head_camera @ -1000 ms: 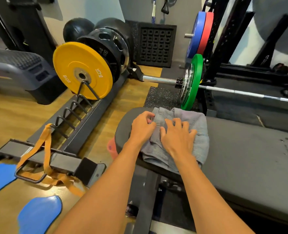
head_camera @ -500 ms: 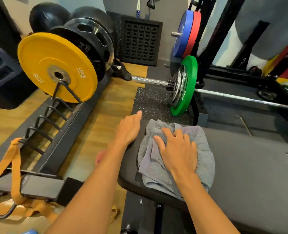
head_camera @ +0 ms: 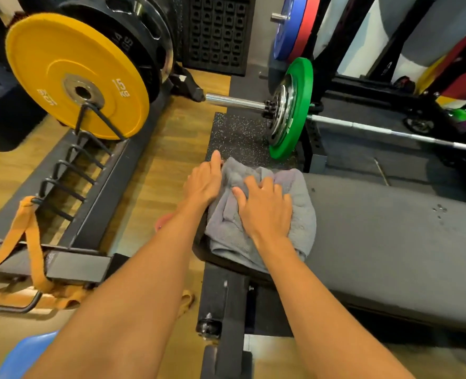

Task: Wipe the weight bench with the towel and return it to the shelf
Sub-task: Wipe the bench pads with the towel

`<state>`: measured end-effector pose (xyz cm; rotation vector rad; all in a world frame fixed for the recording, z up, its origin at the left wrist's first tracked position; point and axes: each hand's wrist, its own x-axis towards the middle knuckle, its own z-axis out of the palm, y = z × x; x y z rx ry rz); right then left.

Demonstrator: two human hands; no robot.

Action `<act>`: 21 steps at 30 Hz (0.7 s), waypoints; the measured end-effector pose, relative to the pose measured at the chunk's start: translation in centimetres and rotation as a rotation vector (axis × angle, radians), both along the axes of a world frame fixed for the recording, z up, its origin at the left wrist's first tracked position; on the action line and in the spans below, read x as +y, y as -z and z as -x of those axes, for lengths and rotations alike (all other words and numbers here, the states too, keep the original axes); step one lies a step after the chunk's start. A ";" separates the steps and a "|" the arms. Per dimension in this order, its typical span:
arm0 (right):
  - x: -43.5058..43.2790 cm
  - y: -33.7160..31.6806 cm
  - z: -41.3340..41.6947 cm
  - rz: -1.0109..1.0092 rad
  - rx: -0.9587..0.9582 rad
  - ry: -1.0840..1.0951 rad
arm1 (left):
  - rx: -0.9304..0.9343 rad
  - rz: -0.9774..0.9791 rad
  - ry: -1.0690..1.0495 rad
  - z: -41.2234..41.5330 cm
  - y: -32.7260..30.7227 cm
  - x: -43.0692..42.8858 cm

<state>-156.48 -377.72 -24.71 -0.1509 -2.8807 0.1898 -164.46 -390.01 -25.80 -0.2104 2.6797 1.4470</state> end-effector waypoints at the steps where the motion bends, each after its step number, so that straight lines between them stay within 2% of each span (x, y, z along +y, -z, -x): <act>1: -0.5 -0.1 -2.2 0.003 0.010 -0.003 | -0.013 -0.004 0.015 -0.4 -0.5 0.0; 4: -1.7 -0.2 -6.5 -0.035 0.022 -0.023 | -0.060 -0.035 0.035 -1.1 -1.4 -0.1; 7: -1.6 0.1 -5.8 -0.035 0.036 -0.058 | -0.097 -0.121 0.036 -0.5 -1.5 -0.1; 13: -1.7 0.8 8.1 0.012 0.001 -0.057 | -0.083 -0.361 -0.103 2.4 1.5 0.0; 16: -2.0 1.1 12.0 0.018 -0.049 -0.085 | 0.061 -0.297 -0.144 2.4 2.3 0.1; 19: -1.7 0.6 9.7 0.003 -0.018 -0.102 | 0.134 -0.224 -0.114 1.1 1.6 0.2; 21: -0.8 -0.2 6.3 0.021 -0.012 -0.094 | 0.117 -0.155 -0.074 0.4 1.0 0.2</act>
